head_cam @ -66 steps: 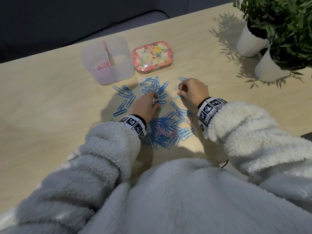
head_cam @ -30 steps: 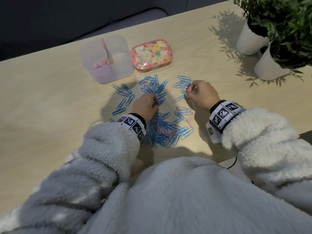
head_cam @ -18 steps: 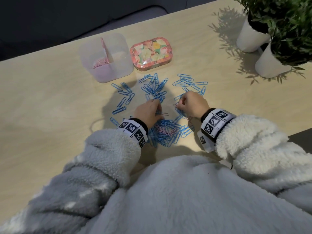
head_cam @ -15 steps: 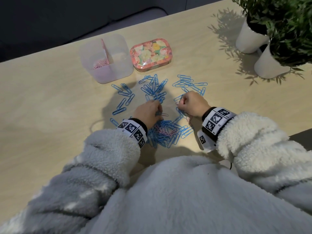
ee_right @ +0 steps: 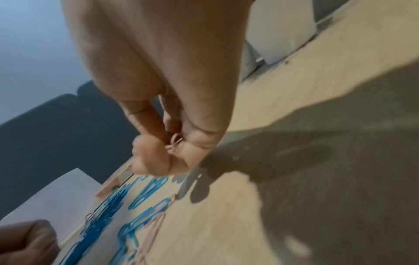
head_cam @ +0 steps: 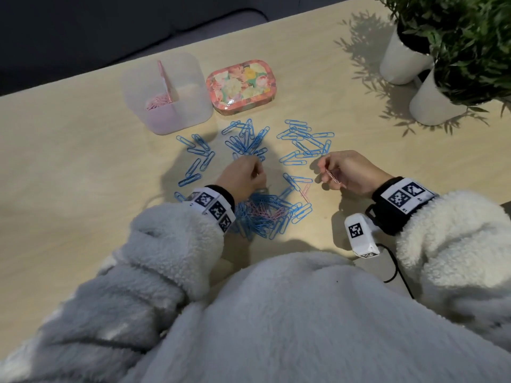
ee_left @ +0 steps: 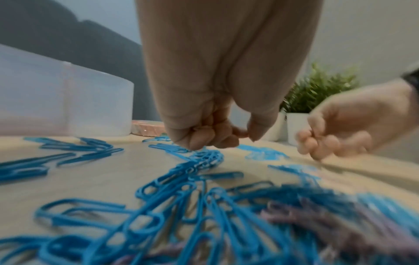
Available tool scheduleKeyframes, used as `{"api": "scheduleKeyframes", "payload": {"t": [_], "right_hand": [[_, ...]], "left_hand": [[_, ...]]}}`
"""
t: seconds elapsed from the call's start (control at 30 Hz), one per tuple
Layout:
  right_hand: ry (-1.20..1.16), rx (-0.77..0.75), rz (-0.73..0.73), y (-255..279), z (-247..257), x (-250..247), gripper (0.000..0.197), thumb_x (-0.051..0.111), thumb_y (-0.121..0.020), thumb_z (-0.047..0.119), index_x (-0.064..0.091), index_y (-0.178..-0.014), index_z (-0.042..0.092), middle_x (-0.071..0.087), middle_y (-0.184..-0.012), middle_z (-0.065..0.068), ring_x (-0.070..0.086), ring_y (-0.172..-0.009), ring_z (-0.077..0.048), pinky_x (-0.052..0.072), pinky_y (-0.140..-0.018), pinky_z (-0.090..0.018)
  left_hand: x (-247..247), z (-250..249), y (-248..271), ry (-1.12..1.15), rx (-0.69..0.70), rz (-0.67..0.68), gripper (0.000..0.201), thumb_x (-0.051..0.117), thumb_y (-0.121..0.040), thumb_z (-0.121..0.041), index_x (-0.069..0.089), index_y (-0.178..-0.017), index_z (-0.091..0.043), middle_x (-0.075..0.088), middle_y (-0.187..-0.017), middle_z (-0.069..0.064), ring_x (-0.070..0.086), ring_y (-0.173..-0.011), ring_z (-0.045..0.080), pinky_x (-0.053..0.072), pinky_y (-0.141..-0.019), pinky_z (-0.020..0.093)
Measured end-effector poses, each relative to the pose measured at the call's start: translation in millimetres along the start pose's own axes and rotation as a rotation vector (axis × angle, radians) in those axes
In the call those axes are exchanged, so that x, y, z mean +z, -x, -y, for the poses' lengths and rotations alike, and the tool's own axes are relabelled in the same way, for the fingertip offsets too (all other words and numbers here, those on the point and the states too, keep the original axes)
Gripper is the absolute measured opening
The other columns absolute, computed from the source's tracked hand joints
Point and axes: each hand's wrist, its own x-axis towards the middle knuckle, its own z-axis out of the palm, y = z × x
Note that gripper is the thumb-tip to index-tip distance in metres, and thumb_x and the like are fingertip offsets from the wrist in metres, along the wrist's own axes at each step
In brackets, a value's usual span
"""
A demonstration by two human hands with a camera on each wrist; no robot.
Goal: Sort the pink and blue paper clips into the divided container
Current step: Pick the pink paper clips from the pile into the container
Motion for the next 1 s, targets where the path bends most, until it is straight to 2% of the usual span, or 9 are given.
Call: {"api": "scheduleKeyframes", "payload": {"t": [0.13, 0.2, 0.3, 0.5, 0.6, 0.7, 0.83, 0.93, 1.0], "right_hand": [[0.174, -0.091, -0.045, -5.8, -13.6, 1.3, 0.017, 0.045, -0.085, 0.002, 0.054, -0.072, 0.006, 0.047, -0.052, -0.004, 0.036, -0.035, -0.009, 0.022, -0.035, -0.013], [0.522, -0.252, -0.068, -9.3, -20.8, 4.6, 0.006, 0.062, -0.082, 0.008, 0.059, -0.077, 0.010, 0.050, -0.053, -0.006, 0.038, -0.038, -0.007, 0.031, -0.041, -0.017], [0.894, -0.307, -0.084, -18.3, -24.6, 8.3, 0.021, 0.071, -0.076, 0.022, 0.053, -0.067, 0.026, 0.049, -0.056, 0.006, 0.045, -0.053, -0.011, 0.039, -0.060, -0.028], [0.687, -0.287, -0.034, -27.8, -13.6, 10.8, 0.029, 0.066, -0.082, 0.011, 0.052, -0.059, 0.020, 0.055, -0.054, 0.001, 0.046, -0.037, 0.002, 0.039, -0.052, -0.022], [0.749, -0.320, -0.174, -26.4, -0.8, -1.5, 0.026, 0.065, -0.081, 0.012, 0.052, -0.060, 0.022, 0.055, -0.059, -0.001, 0.052, -0.053, -0.009, 0.043, -0.064, -0.028], [1.026, -0.348, -0.313, -9.3, 2.7, -3.8, 0.003, 0.061, -0.078, 0.021, 0.059, -0.079, 0.023, 0.058, -0.075, 0.003, 0.059, -0.080, -0.026, 0.045, -0.074, -0.033], [1.245, -0.401, -0.148, 15.1, -8.6, 8.8, 0.032, 0.071, -0.072, 0.045, 0.058, -0.093, 0.024, 0.058, -0.095, 0.004, 0.059, -0.092, -0.025, 0.040, -0.072, -0.032], [1.358, -0.399, -0.102, 18.3, -21.1, 12.0, 0.045, 0.071, -0.073, 0.044, 0.058, -0.112, 0.024, 0.055, -0.115, -0.001, 0.059, -0.103, -0.028, 0.042, -0.076, -0.034], [1.308, -0.434, -0.144, 17.5, -26.0, 14.6, 0.033, 0.068, -0.078, 0.036, 0.062, -0.107, 0.023, 0.058, -0.112, -0.002, 0.058, -0.105, -0.027, 0.043, -0.077, -0.035]], "left_hand": [[-8.2, -2.7, -3.1, 0.307, -0.068, 0.020, 0.020, 0.056, -0.085, -0.007, 0.050, -0.072, -0.022, 0.053, -0.066, -0.004, 0.049, -0.060, 0.009, 0.041, -0.062, 0.020], [-7.3, -7.1, -2.8, 0.426, -0.084, 0.099, 0.010, 0.056, -0.087, -0.004, 0.054, -0.087, -0.014, 0.052, -0.065, -0.005, 0.052, -0.056, 0.003, 0.043, -0.059, 0.015], [-1.3, -16.6, -1.1, 0.525, -0.164, 0.208, 0.017, 0.050, -0.091, -0.005, 0.053, -0.108, -0.006, 0.049, -0.064, 0.000, 0.049, -0.052, 0.007, 0.040, -0.047, 0.010], [4.4, -29.8, -0.8, 0.577, -0.220, 0.234, 0.030, 0.033, -0.088, 0.002, 0.049, -0.070, -0.015, 0.040, -0.058, 0.005, 0.035, -0.054, 0.015, 0.027, -0.049, 0.024], [13.3, -33.9, -2.2, 0.427, -0.127, 0.266, 0.022, 0.041, -0.090, -0.008, 0.052, -0.072, -0.013, 0.044, -0.062, 0.000, 0.039, -0.057, 0.014, 0.029, -0.051, 0.024], [23.8, -33.0, -2.4, 0.181, -0.058, 0.319, 0.020, 0.041, -0.090, -0.009, 0.061, -0.091, -0.008, 0.053, -0.075, -0.001, 0.047, -0.069, 0.016, 0.036, -0.061, 0.025], [25.9, -21.5, -2.7, -0.020, -0.013, 0.313, 0.030, 0.033, -0.090, -0.001, 0.061, -0.100, -0.008, 0.061, -0.112, 0.009, 0.054, -0.100, 0.024, 0.040, -0.085, 0.029], [17.4, -16.1, -4.8, -0.094, 0.019, 0.240, 0.031, 0.034, -0.090, 0.001, 0.061, -0.102, -0.009, 0.060, -0.113, 0.009, 0.053, -0.104, 0.025, 0.038, -0.084, 0.028], [8.2, -12.5, -6.0, -0.068, 0.020, 0.202, 0.035, 0.031, -0.088, 0.004, 0.061, -0.104, -0.008, 0.059, -0.100, 0.009, 0.053, -0.094, 0.024, 0.039, -0.079, 0.027]]}}
